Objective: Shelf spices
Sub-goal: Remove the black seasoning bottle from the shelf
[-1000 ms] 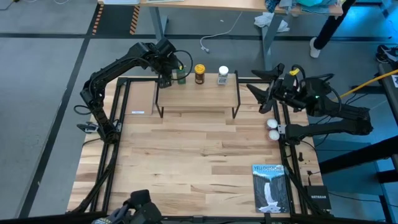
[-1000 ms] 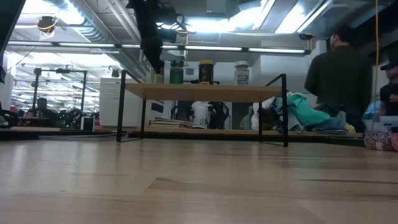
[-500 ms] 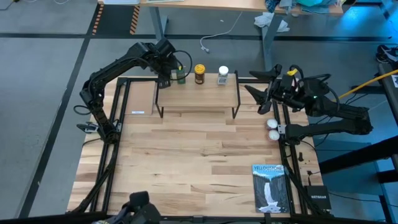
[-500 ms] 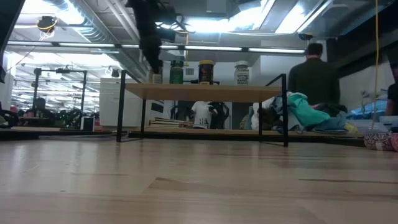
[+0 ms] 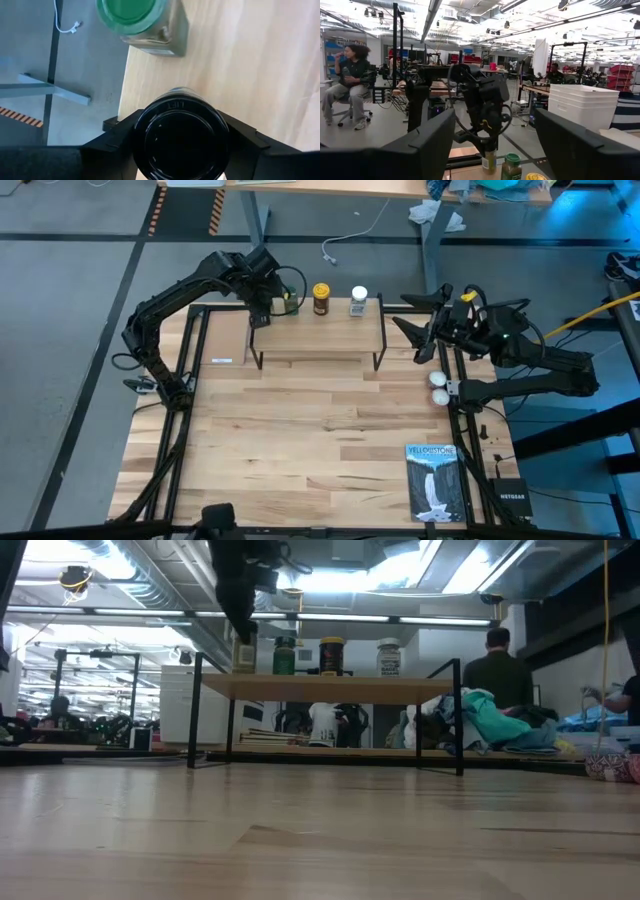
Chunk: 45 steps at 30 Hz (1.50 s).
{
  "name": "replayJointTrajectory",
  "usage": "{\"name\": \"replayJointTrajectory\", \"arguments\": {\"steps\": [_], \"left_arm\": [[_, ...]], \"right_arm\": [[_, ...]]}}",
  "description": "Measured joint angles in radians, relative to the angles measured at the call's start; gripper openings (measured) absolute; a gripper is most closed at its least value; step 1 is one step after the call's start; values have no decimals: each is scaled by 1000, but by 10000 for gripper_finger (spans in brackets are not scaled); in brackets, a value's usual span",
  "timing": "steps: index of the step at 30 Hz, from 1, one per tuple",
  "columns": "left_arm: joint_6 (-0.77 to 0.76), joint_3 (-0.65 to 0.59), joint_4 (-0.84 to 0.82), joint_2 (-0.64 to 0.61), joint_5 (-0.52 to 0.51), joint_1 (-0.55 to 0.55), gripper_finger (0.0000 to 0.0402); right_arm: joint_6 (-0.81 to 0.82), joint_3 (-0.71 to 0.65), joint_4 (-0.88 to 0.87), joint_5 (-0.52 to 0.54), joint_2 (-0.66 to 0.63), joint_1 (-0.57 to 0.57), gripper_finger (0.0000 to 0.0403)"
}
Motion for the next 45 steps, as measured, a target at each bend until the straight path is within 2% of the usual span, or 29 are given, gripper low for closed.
{"name": "replayJointTrajectory", "arguments": {"steps": [10,18,32,45], "left_arm": [[-60,0,-20,-74,3,-87,197],[-122,0,-42,-109,19,-203,197],[-211,0,-70,-109,19,-417,197],[-358,0,-105,-109,19,-591,197]], "right_arm": [[0,0,-7,11,0,0,277],[0,0,-7,11,0,0,277],[0,0,-7,11,0,0,277],[-1,0,-8,11,0,0,277]]}}
